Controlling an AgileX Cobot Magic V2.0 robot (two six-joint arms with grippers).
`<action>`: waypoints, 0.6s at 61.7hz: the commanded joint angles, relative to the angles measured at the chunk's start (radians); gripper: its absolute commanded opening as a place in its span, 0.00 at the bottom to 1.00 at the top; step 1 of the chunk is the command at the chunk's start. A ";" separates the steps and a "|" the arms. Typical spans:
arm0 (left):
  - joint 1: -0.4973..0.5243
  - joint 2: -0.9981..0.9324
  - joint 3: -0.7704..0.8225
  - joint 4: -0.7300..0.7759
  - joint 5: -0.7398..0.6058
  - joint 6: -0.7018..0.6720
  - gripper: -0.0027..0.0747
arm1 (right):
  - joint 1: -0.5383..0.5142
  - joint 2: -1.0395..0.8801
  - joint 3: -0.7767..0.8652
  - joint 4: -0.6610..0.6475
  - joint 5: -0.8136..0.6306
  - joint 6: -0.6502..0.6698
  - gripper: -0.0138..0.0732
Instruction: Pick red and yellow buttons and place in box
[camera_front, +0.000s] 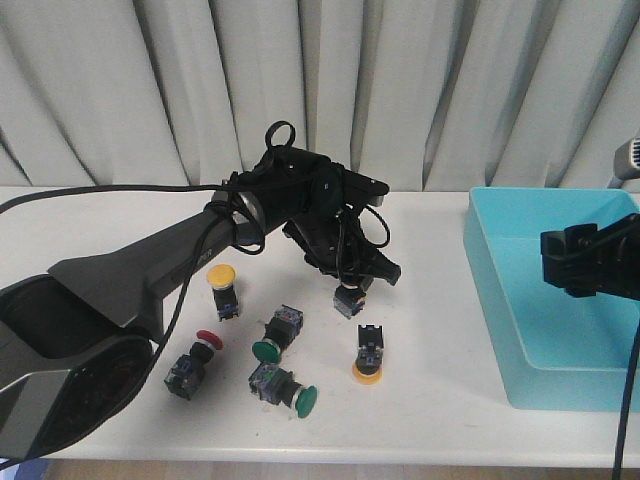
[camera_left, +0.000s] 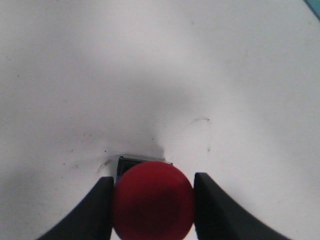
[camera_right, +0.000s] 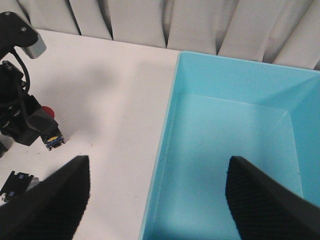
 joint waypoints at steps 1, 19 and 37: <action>-0.003 -0.069 -0.032 -0.012 -0.023 0.006 0.02 | 0.000 -0.011 -0.033 -0.002 -0.052 -0.004 0.78; -0.003 -0.213 -0.033 -0.050 0.001 0.003 0.02 | 0.008 -0.003 -0.033 0.002 -0.136 -0.056 0.78; -0.003 -0.447 -0.033 -0.137 -0.025 0.004 0.03 | 0.228 0.118 -0.033 -0.003 -0.319 -0.428 0.78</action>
